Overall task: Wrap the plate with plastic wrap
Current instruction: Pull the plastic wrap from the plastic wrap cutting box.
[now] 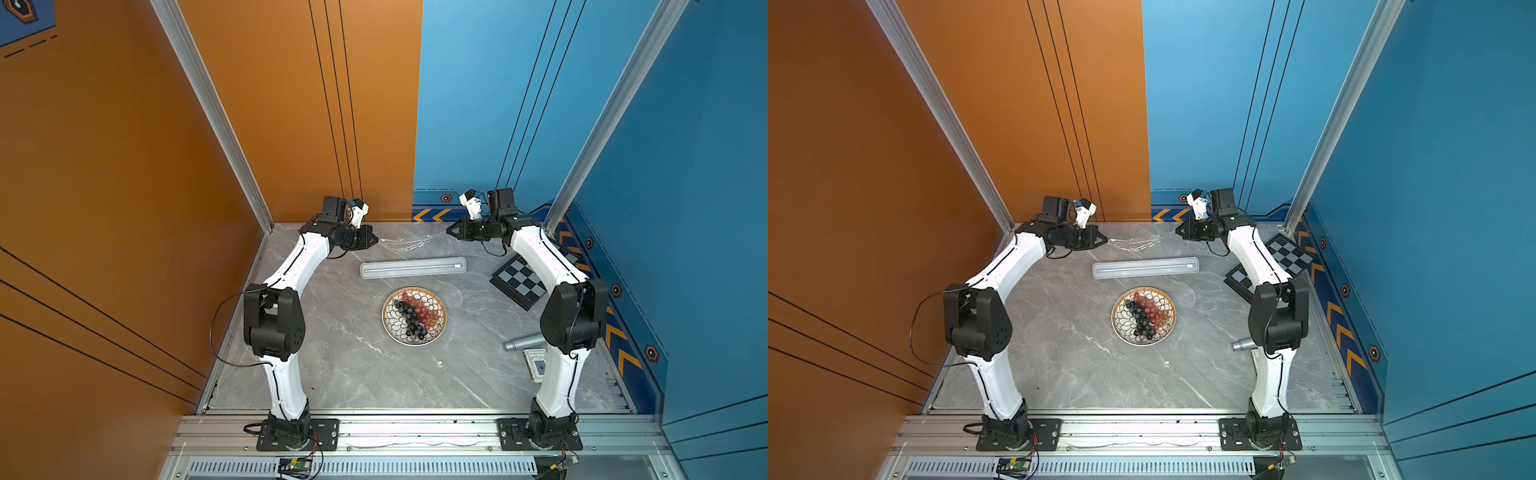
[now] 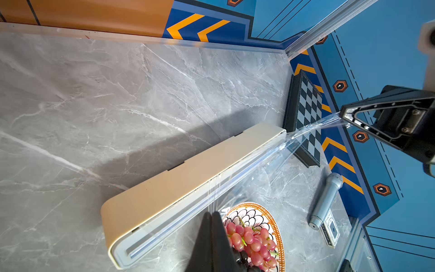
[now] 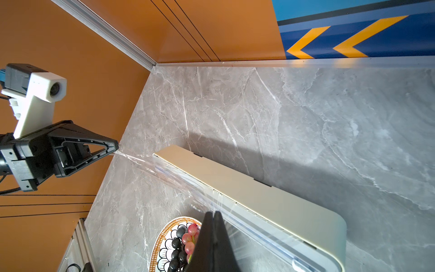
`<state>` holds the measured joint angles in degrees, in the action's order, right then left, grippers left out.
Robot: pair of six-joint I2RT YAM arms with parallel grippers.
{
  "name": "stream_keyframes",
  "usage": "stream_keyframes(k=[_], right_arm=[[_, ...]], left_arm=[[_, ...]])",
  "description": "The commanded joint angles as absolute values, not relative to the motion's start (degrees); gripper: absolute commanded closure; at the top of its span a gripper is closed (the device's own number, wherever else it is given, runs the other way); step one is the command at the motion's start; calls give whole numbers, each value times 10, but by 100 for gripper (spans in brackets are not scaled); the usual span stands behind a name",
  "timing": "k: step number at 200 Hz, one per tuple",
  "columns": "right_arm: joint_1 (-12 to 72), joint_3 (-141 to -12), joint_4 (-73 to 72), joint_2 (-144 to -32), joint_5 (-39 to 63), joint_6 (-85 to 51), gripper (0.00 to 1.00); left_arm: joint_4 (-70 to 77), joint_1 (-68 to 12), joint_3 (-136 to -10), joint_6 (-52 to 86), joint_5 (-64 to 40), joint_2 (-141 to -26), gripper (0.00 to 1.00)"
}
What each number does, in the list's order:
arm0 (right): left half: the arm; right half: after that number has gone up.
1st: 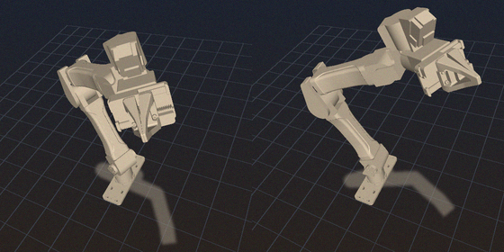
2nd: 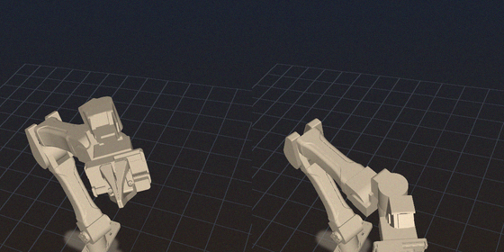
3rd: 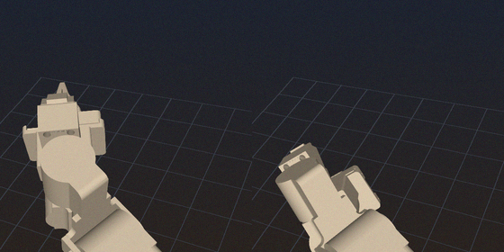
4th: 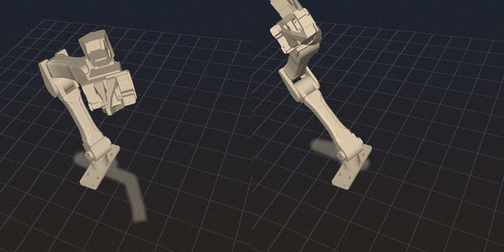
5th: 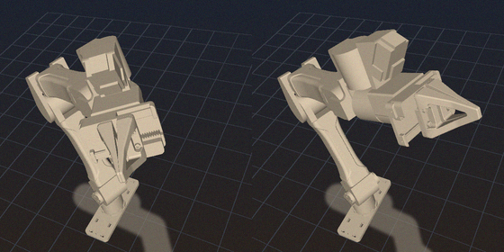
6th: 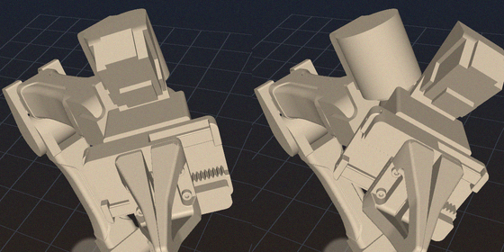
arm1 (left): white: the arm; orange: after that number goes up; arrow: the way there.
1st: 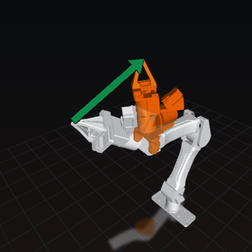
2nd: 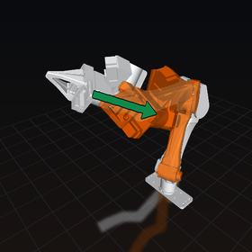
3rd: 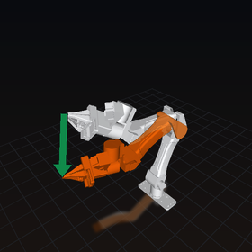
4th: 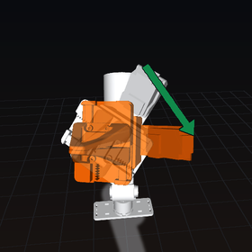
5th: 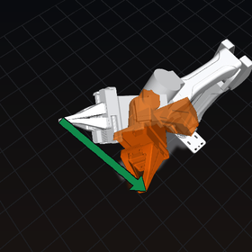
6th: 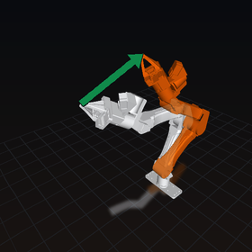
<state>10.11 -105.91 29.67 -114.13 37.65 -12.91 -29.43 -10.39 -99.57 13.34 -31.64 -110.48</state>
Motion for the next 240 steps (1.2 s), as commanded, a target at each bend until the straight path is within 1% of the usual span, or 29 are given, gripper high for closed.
stream_keyframes(k=[1,240], right_arm=[[96,-1058,298,-1104,373,-135,100],[93,-1074,298,-1079,365,-143,100]], left_arm=[[-290,-106,-992,141,-307,-1067,100],[-290,-110,-1020,152,-302,-1038,100]])
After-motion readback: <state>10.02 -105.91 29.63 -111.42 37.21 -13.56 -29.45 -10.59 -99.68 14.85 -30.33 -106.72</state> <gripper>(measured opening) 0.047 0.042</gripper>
